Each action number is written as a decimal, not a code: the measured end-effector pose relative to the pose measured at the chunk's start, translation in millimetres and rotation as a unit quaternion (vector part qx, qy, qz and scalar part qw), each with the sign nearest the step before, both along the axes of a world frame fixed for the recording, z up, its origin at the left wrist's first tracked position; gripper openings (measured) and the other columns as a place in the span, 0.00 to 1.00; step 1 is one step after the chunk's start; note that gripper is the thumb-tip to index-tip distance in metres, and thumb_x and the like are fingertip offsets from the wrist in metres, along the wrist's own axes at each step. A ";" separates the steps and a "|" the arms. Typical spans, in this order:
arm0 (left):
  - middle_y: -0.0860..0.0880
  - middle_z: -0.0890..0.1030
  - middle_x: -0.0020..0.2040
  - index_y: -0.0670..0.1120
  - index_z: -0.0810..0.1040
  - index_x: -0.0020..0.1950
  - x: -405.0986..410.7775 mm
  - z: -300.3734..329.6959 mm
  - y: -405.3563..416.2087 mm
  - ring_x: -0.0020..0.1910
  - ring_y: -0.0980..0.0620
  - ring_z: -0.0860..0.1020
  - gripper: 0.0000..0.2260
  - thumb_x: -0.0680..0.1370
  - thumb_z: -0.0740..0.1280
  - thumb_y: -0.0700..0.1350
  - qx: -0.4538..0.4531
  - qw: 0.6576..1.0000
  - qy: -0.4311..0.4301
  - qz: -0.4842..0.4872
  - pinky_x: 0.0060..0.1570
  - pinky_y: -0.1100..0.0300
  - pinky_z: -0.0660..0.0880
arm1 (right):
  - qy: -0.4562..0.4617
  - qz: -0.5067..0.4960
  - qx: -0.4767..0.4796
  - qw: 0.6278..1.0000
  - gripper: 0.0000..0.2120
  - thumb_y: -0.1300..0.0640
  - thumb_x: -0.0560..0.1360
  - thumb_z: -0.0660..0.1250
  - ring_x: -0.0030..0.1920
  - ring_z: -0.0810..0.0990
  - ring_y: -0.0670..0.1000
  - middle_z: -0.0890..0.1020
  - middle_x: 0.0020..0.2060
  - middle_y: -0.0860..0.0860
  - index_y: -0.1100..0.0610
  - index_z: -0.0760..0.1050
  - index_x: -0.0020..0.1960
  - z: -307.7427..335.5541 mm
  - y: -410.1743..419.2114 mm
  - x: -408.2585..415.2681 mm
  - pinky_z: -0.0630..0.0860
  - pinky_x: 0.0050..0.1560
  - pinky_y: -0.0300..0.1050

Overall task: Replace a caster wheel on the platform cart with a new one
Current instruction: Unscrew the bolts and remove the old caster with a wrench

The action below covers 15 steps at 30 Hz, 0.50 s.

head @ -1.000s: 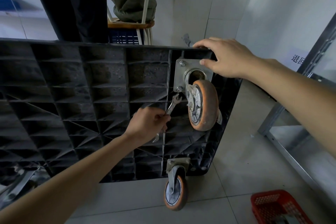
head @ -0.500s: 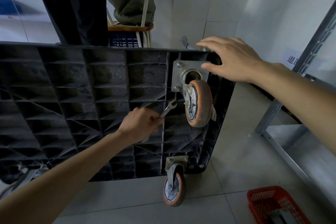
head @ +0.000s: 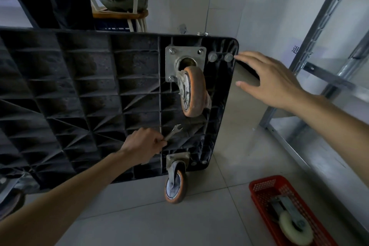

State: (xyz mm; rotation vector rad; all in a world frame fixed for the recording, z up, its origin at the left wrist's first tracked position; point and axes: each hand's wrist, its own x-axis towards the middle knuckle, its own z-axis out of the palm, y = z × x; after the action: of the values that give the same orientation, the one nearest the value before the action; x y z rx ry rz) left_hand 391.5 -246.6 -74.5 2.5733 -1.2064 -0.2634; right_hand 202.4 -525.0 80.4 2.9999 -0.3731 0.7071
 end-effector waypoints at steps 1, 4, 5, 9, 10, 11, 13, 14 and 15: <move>0.56 0.83 0.37 0.53 0.79 0.39 -3.5 -4.2 -3.4 0.39 0.54 0.80 0.14 0.81 0.64 0.56 0.005 1.000 0.007 -0.006 0.41 0.55 0.78 | 0.007 -0.001 -0.002 1.000 0.31 0.42 0.77 0.66 0.74 0.68 0.53 0.65 0.77 0.44 0.46 0.62 0.78 -5.1 -0.5 -3.2 0.68 0.71 0.57; 0.55 0.82 0.37 0.53 0.80 0.42 -16.3 -16.5 -12.5 0.38 0.52 0.80 0.13 0.81 0.64 0.57 0.018 0.999 0.014 -0.022 0.41 0.53 0.79 | 0.037 -0.005 -0.013 0.999 0.31 0.43 0.77 0.66 0.72 0.69 0.52 0.66 0.76 0.43 0.46 0.63 0.77 -29.1 3.5 -10.5 0.67 0.70 0.52; 0.54 0.81 0.36 0.52 0.80 0.42 -20.7 -21.7 -14.7 0.37 0.52 0.79 0.13 0.81 0.64 0.57 0.020 0.999 0.012 -0.026 0.40 0.54 0.78 | 0.049 -0.002 -0.016 0.999 0.30 0.43 0.77 0.66 0.72 0.70 0.52 0.66 0.76 0.44 0.47 0.64 0.77 -40.9 5.8 -13.8 0.68 0.70 0.52; 0.54 0.81 0.39 0.52 0.79 0.43 -40.9 -47.4 -18.4 0.40 0.51 0.79 0.12 0.82 0.64 0.55 0.037 0.998 0.027 -0.051 0.37 0.57 0.71 | 0.098 -0.004 0.008 0.995 0.30 0.43 0.79 0.66 0.72 0.69 0.51 0.67 0.76 0.44 0.47 0.63 0.78 -101.6 15.5 -33.7 0.65 0.70 0.47; 0.53 0.82 0.42 0.53 0.81 0.46 -44.8 -53.4 -19.1 0.43 0.50 0.80 0.10 0.81 0.64 0.55 0.042 0.997 0.027 -0.054 0.38 0.57 0.71 | 0.115 -0.010 0.018 0.993 0.30 0.43 0.79 0.65 0.73 0.67 0.49 0.66 0.76 0.43 0.46 0.62 0.78 -118.2 18.4 -38.9 0.63 0.71 0.45; 0.52 0.83 0.46 0.53 0.82 0.49 -48.8 -61.7 -19.9 0.47 0.48 0.80 0.10 0.81 0.64 0.55 0.050 0.997 0.024 -0.055 0.40 0.57 0.71 | 0.133 -0.014 0.030 0.991 0.30 0.43 0.79 0.65 0.73 0.66 0.49 0.65 0.76 0.42 0.46 0.61 0.79 -135.5 22.4 -44.0 0.62 0.71 0.44; 0.52 0.82 0.49 0.54 0.82 0.52 -55.6 -75.2 -20.4 0.50 0.48 0.80 0.10 0.81 0.63 0.56 0.066 0.996 0.020 -0.062 0.42 0.57 0.71 | 0.159 -0.010 0.050 0.986 0.30 0.42 0.79 0.66 0.73 0.66 0.48 0.65 0.76 0.42 0.45 0.62 0.78 -165.2 30.2 -49.5 0.61 0.71 0.43; 0.53 0.82 0.49 0.54 0.82 0.52 -59.1 -82.2 -20.6 0.50 0.48 0.80 0.11 0.81 0.63 0.56 0.075 0.995 0.022 -0.066 0.43 0.57 0.73 | 0.175 -0.008 0.060 0.983 0.31 0.42 0.79 0.66 0.74 0.66 0.48 0.65 0.76 0.42 0.45 0.62 0.78 -179.7 34.7 -50.6 0.61 0.71 0.42; 0.53 0.83 0.48 0.53 0.82 0.52 -62.1 -89.4 -20.9 0.49 0.49 0.80 0.11 0.81 0.63 0.56 0.081 0.994 0.028 -0.068 0.44 0.57 0.74 | 0.188 -0.005 0.069 0.980 0.31 0.41 0.79 0.65 0.74 0.66 0.48 0.65 0.77 0.42 0.46 0.61 0.79 -193.0 39.4 -50.6 0.60 0.72 0.42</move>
State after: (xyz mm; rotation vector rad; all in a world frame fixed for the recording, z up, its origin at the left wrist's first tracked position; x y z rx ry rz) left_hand 329.5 -267.5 -163.9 2.6023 -1.3940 -0.4778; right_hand 151.8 -485.6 -112.6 3.1600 -0.4299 0.1052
